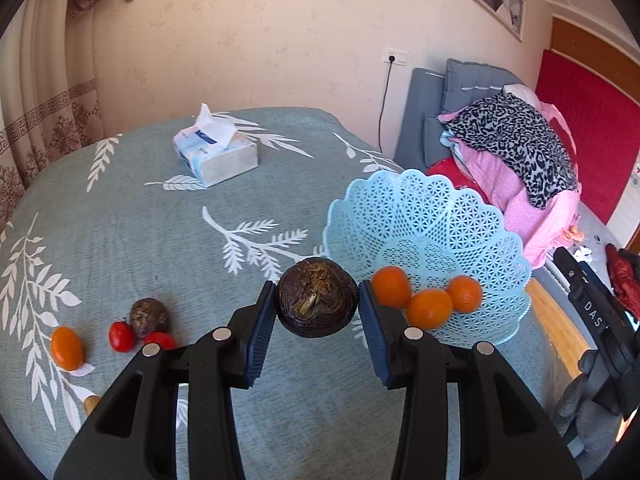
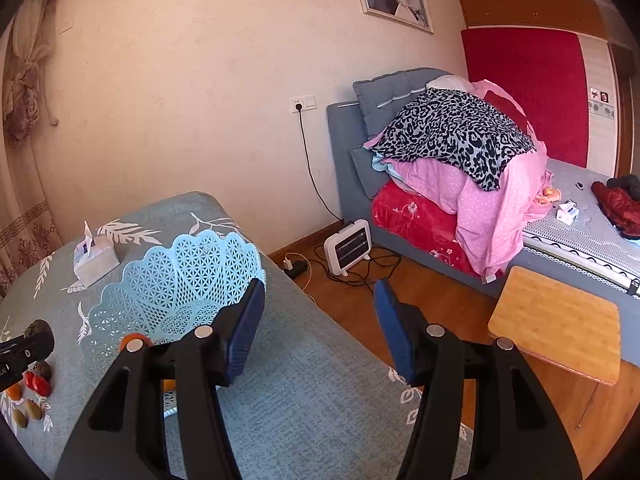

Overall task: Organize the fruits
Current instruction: 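Carry the dark brown fruit into the blue basket and open the left gripper, then move the left gripper back to the fruits and grasp an orange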

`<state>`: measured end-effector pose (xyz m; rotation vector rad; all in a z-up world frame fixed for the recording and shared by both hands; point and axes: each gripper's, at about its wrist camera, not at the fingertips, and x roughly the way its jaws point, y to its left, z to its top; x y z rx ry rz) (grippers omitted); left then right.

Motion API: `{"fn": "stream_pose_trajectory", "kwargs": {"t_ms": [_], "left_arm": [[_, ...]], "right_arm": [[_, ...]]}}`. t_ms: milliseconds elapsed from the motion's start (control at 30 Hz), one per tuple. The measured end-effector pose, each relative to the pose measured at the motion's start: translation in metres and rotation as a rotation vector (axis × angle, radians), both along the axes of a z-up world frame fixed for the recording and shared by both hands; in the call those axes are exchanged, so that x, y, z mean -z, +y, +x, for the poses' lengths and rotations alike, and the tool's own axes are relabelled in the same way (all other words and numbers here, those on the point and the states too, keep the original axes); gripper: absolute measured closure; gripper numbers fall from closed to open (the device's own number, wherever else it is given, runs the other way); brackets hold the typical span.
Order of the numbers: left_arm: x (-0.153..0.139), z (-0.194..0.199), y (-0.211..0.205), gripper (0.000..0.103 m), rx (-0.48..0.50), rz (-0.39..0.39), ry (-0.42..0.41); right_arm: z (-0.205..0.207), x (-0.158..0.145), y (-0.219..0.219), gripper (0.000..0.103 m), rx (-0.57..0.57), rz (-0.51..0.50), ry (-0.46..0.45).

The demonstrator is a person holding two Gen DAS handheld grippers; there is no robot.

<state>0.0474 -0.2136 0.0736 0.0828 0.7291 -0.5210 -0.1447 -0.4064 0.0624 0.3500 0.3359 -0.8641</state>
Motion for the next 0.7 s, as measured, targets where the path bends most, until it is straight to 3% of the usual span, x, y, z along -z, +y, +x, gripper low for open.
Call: {"fn": "stream_pose_trajectory", "kwargs": {"t_ms": [233,300,700], "left_arm": [[0.007,0.003,-0.034,0.057,0.092,-0.037,0.068],[0.007,0.0,-0.037,0.038,0.096,-0.042,0.057],[0.005,0.003,-0.003,0.038,-0.023,0.014,-0.036]], "right_arm": [[-0.002,0.0,0.002,0.044,-0.006,-0.01,-0.012],[-0.002,0.0,0.002,0.044,-0.008,-0.011,-0.014],[-0.001,0.0,0.009,0.043,-0.001,-0.039,-0.005]]}}
